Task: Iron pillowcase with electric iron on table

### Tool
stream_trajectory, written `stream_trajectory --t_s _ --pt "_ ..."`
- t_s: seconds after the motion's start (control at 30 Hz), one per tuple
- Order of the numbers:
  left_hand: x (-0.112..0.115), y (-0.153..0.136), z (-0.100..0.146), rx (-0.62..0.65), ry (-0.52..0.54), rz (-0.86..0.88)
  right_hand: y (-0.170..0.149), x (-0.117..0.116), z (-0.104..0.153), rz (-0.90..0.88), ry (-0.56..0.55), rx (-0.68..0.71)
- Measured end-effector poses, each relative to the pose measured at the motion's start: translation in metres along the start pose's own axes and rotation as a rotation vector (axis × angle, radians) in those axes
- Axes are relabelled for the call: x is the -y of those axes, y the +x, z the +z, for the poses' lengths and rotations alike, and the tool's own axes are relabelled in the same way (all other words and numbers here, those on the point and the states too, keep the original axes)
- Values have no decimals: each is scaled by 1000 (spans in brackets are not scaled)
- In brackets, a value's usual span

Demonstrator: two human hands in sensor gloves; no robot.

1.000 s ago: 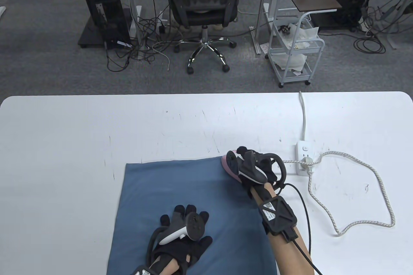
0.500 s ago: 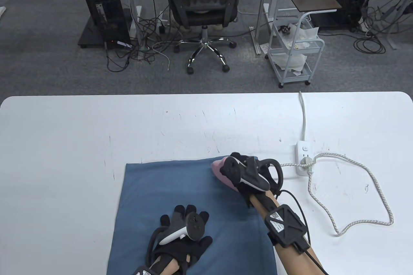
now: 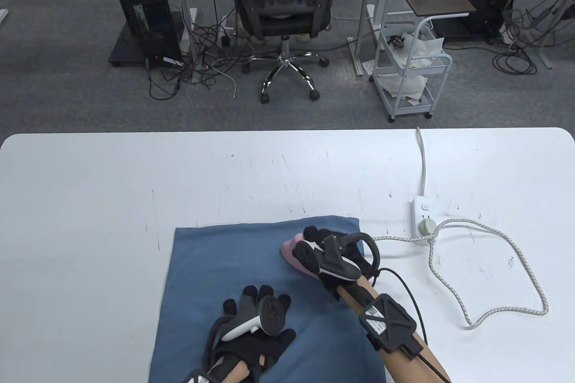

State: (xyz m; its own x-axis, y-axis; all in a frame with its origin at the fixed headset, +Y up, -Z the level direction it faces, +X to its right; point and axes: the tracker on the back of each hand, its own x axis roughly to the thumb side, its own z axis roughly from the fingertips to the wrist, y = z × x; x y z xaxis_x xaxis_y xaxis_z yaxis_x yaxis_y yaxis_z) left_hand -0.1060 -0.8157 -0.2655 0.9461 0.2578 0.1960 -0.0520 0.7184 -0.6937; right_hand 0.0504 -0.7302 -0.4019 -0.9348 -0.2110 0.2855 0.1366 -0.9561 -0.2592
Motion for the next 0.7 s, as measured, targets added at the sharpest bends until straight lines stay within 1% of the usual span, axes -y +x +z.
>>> stream_trajectory --t_s 0.07,0.17,0.3,0.37,0.43,0.5,0.57,0.6,0.67,0.7 --pt "0 0 0 0 0 0 -4 -5 -20 9 13 -58" --pt "0 0 0 2 0 3 -9 -11 -43 17 25 -133" --pt "0 0 0 2 0 3 -14 -14 -56 8 51 -181" --pt "0 0 0 2 0 2 -17 -11 -57 -47 81 -190" --pt "0 0 0 2 0 2 -17 -6 -53 -112 121 -193" --pt "0 0 0 2 0 2 -14 0 -44 -122 95 -152" --pt "0 0 0 2 0 2 -7 12 -25 -117 55 -85" --pt "0 0 0 2 0 2 -4 15 -19 -114 48 -61" --pt "0 0 0 1 0 1 4 24 3 -103 36 18" --pt "0 0 0 1 0 1 6 25 9 -111 37 37"
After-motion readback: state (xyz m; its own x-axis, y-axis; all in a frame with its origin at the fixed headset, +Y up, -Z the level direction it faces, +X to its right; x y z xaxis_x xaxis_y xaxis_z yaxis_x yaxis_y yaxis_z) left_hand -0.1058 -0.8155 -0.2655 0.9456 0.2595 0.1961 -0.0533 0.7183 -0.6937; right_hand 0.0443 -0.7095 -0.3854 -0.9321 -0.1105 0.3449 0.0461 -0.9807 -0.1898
